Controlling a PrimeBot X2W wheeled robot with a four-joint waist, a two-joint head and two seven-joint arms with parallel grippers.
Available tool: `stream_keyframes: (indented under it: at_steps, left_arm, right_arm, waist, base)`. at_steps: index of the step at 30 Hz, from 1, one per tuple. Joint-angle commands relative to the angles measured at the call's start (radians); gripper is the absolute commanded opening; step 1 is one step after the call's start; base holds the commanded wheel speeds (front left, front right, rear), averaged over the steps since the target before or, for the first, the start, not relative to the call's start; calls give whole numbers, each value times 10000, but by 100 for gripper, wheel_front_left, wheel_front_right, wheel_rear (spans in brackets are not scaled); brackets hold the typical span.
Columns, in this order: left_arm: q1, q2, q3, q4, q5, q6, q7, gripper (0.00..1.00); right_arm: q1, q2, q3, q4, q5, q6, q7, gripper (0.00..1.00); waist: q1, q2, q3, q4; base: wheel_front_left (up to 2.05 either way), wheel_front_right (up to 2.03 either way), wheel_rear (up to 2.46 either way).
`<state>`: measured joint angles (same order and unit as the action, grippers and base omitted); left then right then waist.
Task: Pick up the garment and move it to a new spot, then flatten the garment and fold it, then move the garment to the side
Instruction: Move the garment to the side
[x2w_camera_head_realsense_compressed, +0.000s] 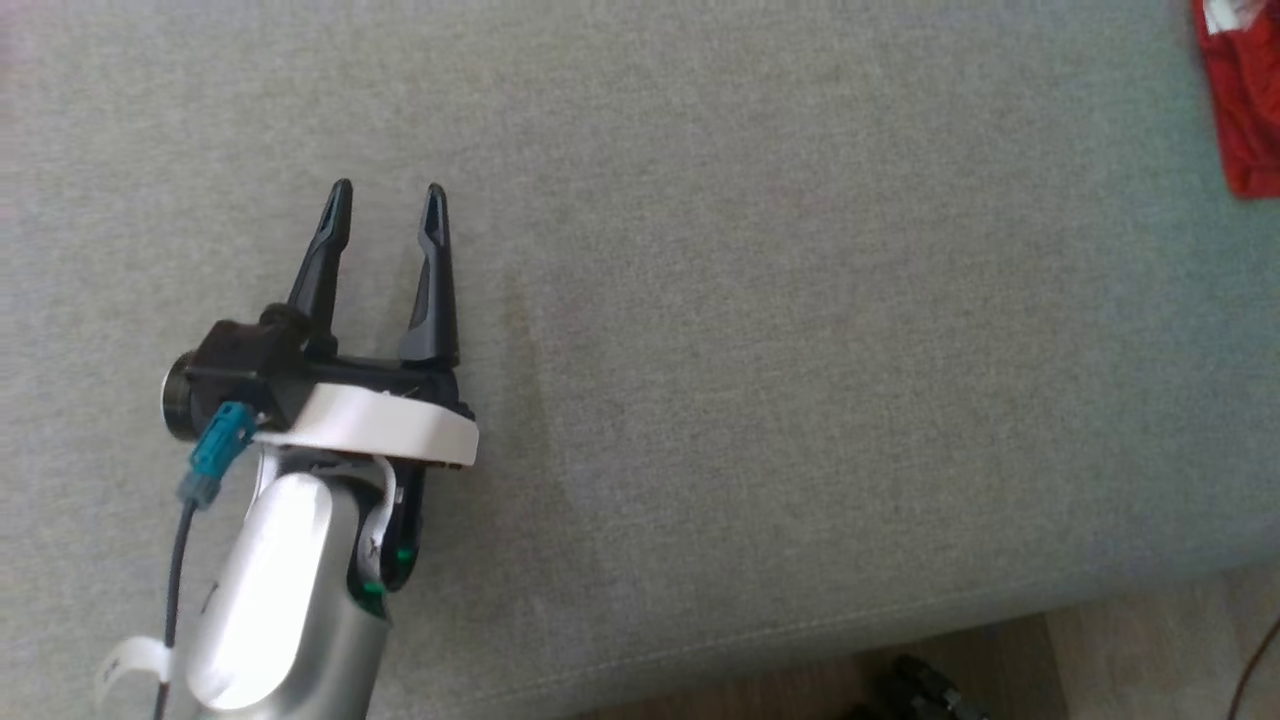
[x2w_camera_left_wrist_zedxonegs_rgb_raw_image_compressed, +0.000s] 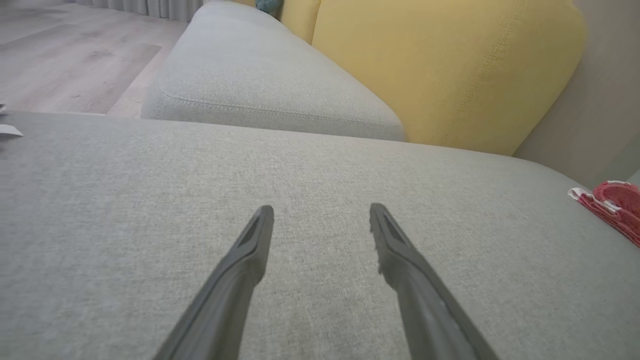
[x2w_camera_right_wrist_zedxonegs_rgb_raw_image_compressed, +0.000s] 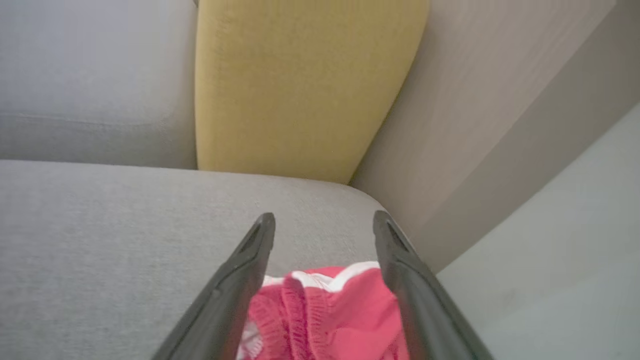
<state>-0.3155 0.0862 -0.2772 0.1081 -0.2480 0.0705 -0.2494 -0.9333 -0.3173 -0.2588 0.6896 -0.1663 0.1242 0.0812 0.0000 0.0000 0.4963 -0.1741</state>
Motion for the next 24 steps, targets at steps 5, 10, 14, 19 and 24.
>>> stream_keyframes:
  at_steps: [5, 10, 14, 19, 24]
  left_arm:
    - [-93, -13, 451, -23, -274, 76, -108, 100]
    - [37, -117, 670, 205, -437, 119, -119, 100]
    - [310, -187, 795, 431, -503, 93, -121, 100]
    - [830, -252, 1093, 785, -654, 133, -122, 100]
    - [1438, -279, 1384, 1268, -596, 68, -123, 100]
  right_arm:
    - [-10, 232, 671, -574, 715, 65, -599, 100]
    - [590, 790, 1242, -1035, 1479, 65, -995, 100]
    - [1423, 1307, 1587, -1520, 1956, 65, -1326, 100]
    - [2910, 2117, 1788, -2030, 2440, 65, -1797, 100]
    - [4559, 2602, 2153, -2567, 2569, 65, -2227, 100]
  waist:
    - [0, 0, -761, 326]
    - [0, 0, -1545, 677]
    - [0, 0, -2278, 975]
    - [0, 0, -3214, 1212]
    - [0, 0, -4098, 1359]
  base:
    - [0, 0, 0]
    - [0, 0, 0]
    - [0, 0, 0]
    - [0, 0, 0]
    - [0, 0, 0]
